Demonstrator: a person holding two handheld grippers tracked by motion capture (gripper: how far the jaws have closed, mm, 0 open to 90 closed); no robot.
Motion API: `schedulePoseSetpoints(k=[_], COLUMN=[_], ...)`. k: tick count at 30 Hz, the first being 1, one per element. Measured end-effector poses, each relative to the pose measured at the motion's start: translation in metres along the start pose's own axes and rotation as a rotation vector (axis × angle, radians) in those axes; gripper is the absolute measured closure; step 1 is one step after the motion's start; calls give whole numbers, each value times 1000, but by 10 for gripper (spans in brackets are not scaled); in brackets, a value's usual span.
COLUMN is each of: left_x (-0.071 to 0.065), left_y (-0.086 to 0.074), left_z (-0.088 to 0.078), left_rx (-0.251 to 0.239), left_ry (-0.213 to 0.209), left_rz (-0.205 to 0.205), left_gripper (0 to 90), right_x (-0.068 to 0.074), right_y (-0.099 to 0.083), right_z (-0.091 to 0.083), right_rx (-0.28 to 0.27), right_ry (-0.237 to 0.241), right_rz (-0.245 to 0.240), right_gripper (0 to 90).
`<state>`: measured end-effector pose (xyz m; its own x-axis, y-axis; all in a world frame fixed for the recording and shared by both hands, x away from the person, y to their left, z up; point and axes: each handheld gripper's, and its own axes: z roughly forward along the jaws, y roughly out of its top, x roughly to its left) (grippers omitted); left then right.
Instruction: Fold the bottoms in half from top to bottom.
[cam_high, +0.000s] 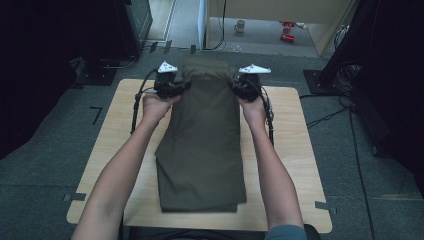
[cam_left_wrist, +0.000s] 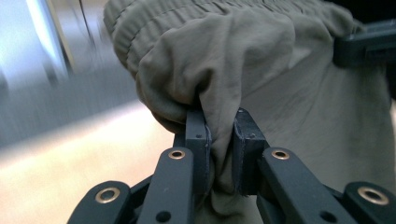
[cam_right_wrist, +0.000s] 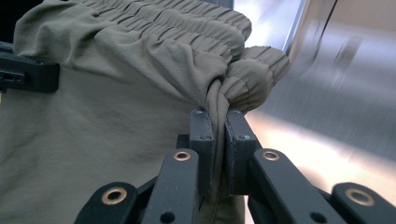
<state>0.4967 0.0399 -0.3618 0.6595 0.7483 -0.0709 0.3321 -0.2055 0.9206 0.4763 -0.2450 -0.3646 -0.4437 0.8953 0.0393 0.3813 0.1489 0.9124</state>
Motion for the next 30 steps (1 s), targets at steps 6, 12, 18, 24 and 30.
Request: schedulePoseSetpoints(k=[6,12,18,24,30], left_x=[-7,-15,-25,-39,-44], left_y=[-21,-52,-76,-93,-111], left_z=[-7,-17,-27,-44,-51], left_rx=[94,136,174,183,200], left_ry=[-24,-78,-93,-104,-120], left_rz=[33,30,43,92,83], left_gripper=[805,803,798,789,776], right_x=[9,16,27,38,45], right_y=[-16,-54,-78,-97,-112], right_z=[-11,-18,-27,-41,-48], right_rx=[40,106,145,155,178], right_ry=[16,75,104,122,136], right_rz=[-37,-36,-43,-61,-75], right_gripper=[834,825,816,803,798])
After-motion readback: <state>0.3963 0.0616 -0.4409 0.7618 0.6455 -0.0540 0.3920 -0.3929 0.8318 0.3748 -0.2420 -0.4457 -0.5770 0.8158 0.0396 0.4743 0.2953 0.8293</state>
